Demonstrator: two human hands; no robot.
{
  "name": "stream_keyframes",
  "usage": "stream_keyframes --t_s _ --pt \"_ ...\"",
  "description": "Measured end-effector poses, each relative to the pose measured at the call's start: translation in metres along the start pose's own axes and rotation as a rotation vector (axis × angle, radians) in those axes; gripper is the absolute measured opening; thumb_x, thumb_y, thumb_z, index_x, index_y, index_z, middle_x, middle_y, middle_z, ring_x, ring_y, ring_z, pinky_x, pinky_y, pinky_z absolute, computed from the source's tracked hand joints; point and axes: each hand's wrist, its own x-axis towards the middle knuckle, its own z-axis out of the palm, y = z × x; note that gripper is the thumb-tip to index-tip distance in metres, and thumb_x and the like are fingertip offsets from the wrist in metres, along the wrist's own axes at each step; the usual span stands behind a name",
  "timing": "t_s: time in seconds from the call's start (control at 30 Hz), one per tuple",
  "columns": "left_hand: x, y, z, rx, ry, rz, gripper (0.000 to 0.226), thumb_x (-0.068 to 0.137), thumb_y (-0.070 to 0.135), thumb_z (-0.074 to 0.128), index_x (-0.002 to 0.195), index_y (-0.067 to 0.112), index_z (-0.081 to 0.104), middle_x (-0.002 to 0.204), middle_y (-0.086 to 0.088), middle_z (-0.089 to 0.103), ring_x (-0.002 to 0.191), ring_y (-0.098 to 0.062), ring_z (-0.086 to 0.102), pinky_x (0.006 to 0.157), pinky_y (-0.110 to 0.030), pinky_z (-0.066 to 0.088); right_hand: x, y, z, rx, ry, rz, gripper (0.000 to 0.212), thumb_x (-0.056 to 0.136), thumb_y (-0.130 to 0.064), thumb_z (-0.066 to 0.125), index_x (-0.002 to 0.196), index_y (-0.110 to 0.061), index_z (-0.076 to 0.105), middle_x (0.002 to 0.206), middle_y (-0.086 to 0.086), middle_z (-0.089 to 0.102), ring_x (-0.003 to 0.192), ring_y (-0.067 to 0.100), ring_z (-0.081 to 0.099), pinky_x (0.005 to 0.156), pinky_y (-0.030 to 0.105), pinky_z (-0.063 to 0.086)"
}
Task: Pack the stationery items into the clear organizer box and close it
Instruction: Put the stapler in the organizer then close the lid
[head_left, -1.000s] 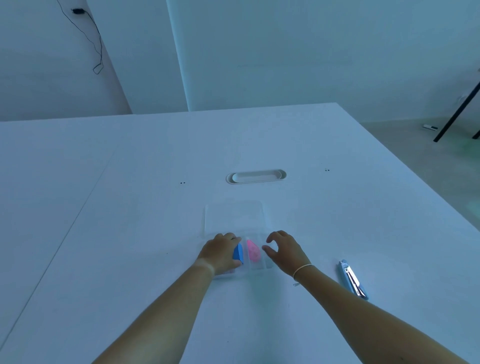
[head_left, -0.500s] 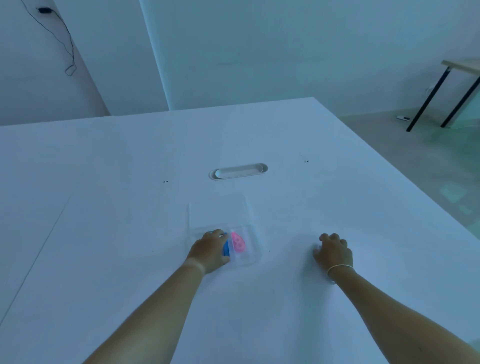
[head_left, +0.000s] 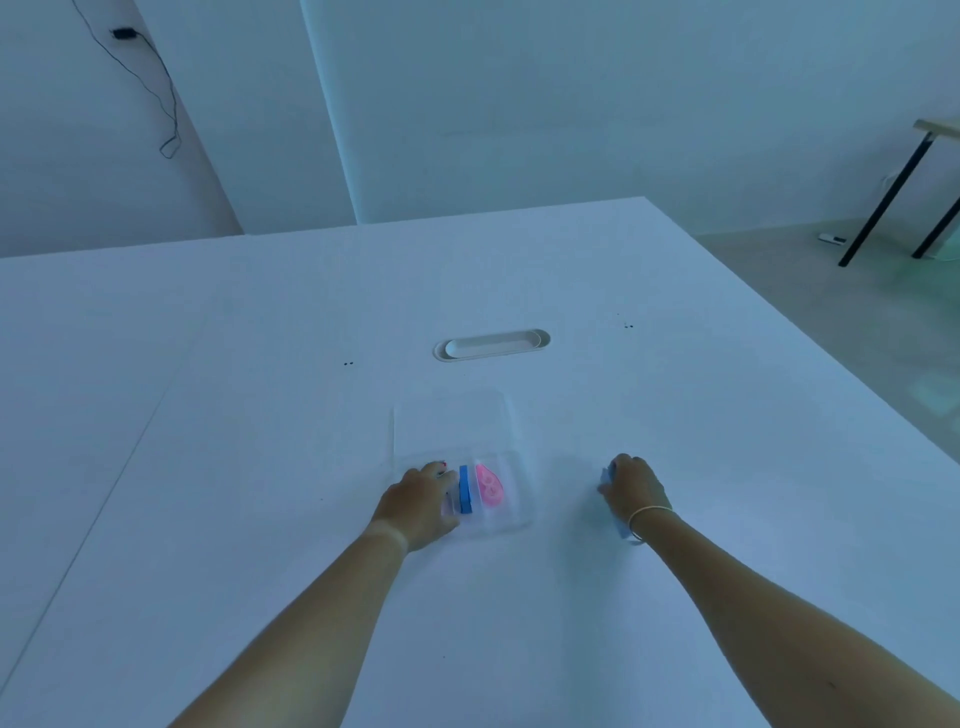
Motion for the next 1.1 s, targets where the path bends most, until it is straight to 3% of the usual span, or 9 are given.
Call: stream_keyframes --t_s 0.4,0.7,0.87,1.1 --pt "-0.001 -0.03 -0.007 -0.02 -0.002 -0.05 0.064 0.088 0.032 0.054 0.146 0.018 0.031 0.148 0.003 0.035 0.127 -0.023 0.04 0.095 -0.035 0.045 0.0 -0.095 0.031 0.118 -0.074 -0.205 0.027 0.085 -0.013 0.06 0.108 0.001 0.056 0.116 0.02 0.057 0.103 0.034 0.059 0.086 0.035 0.046" --pt "0.008 -0.046 -0.01 -0.023 -0.02 -0.064 0.064 0.089 0.035 0.053 0.146 0.018 0.031 0.15 0.003 0.033 0.131 -0.022 0.038 0.102 -0.037 0.043 0.007 -0.106 0.049 0.083 -0.06 -0.212 0.023 0.087 -0.016 0.058 0.106 -0.002 0.056 0.112 0.018 0.058 0.098 0.033 0.061 0.084 0.034 0.049" --pt "0.009 -0.049 -0.006 -0.016 -0.042 -0.068 0.066 0.09 0.038 0.052 0.147 0.017 0.029 0.153 0.003 0.03 0.133 -0.022 0.035 0.104 -0.038 0.042 0.003 -0.105 0.059 0.055 0.028 -0.258 0.021 0.085 -0.011 0.057 0.103 -0.002 0.055 0.108 0.016 0.06 0.1 0.031 0.058 0.084 0.036 0.049" --pt "0.007 -0.053 0.003 0.026 -0.062 -0.066 0.065 0.088 0.039 0.055 0.144 0.015 0.033 0.151 0.005 0.031 0.129 -0.025 0.038 0.1 -0.038 0.044 0.005 -0.098 0.061 0.057 0.033 -0.235 0.028 0.084 -0.018 0.063 0.104 -0.001 0.054 0.109 0.018 0.059 0.103 0.033 0.054 0.086 0.039 0.048"
